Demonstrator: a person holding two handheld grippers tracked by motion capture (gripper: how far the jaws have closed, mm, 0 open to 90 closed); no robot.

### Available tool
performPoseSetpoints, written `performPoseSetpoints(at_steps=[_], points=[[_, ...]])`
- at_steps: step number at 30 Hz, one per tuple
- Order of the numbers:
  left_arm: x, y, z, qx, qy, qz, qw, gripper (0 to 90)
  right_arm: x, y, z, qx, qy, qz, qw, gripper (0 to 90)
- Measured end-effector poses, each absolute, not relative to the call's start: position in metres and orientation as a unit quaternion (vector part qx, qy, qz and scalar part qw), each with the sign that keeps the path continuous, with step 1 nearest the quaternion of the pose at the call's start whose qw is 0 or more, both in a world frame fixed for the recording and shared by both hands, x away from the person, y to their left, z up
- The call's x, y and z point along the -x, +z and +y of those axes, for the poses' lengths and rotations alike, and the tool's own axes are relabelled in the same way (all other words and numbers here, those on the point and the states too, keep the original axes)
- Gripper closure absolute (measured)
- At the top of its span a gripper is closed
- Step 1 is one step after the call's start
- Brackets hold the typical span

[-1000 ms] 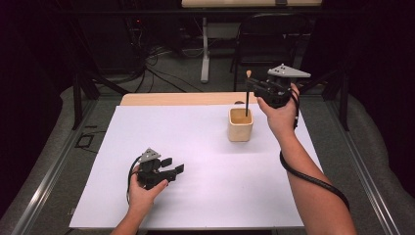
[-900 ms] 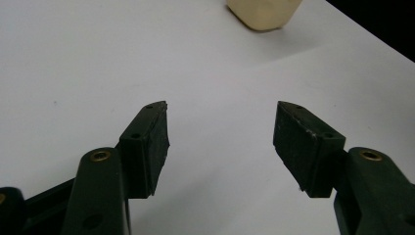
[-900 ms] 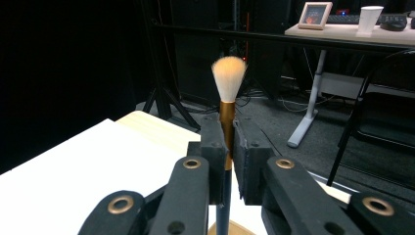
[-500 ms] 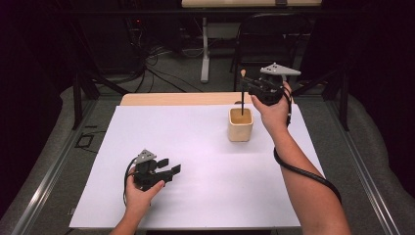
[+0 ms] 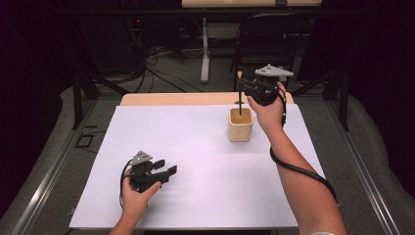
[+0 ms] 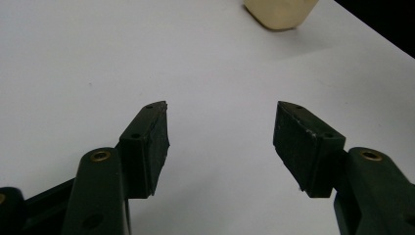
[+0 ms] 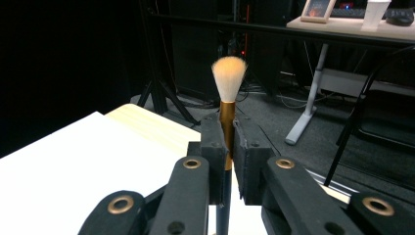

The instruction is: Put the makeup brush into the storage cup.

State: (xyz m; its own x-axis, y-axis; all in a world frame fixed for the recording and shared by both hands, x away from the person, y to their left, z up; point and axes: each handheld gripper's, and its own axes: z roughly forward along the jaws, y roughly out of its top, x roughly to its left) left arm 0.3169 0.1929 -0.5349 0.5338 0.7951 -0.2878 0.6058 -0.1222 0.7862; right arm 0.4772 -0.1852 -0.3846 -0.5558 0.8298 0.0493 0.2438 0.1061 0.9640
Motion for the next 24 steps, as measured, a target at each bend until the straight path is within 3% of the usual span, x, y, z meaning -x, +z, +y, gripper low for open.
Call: performPoseSetpoints(at_steps=[24], points=[[-0.318,-0.533,0.197,-0.735,0.105,0.48,0.466,38.2,-0.486,-0.42,-0.185,-0.405,0.534,0.695,0.261,84.0]])
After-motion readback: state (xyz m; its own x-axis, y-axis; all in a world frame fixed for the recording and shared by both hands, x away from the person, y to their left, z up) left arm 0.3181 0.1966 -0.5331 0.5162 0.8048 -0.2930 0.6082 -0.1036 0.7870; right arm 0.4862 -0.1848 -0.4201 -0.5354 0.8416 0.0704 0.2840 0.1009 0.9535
